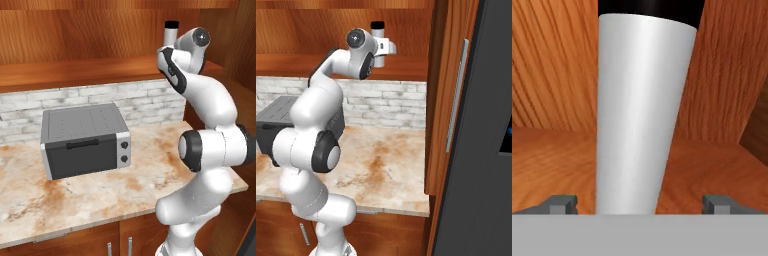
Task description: Pick the milk, bottled water, water bottle from the counter and place them in the open cabinet.
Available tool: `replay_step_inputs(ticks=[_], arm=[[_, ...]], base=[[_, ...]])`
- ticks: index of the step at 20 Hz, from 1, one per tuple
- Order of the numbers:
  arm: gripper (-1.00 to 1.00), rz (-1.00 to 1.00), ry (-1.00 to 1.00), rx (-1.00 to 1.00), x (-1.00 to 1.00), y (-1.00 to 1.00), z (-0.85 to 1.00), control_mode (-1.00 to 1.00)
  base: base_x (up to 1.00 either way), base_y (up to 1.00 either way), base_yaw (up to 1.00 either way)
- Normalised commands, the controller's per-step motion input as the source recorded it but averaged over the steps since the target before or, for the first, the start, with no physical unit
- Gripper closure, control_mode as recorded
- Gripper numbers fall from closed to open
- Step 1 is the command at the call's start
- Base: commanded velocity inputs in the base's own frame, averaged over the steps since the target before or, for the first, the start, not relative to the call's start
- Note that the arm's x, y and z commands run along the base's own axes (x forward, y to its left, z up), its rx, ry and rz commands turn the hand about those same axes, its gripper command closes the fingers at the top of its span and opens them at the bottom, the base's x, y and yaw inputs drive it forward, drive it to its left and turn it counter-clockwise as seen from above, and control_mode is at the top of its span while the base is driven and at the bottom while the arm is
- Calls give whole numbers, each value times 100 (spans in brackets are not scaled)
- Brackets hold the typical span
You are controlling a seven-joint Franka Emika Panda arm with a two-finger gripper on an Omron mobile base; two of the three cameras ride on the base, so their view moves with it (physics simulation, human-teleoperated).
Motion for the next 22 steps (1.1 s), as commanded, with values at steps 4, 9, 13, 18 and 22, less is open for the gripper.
replay_step_inputs(ticks=[4,9,13,18,22], arm=[[-100,-5,0,0,-53,0,11,-100],[-100,-5,0,0,-71,0,19,-100],[-100,-4,-4,1,-74,0,28,-100],[-100,-1,-1,4,-78,0,25,-100],[-100,0,-1,4,-93,0,10,-100]], base=[[0,0,0],[0,0,0],[0,0,0],[0,0,0],[0,0,0]])
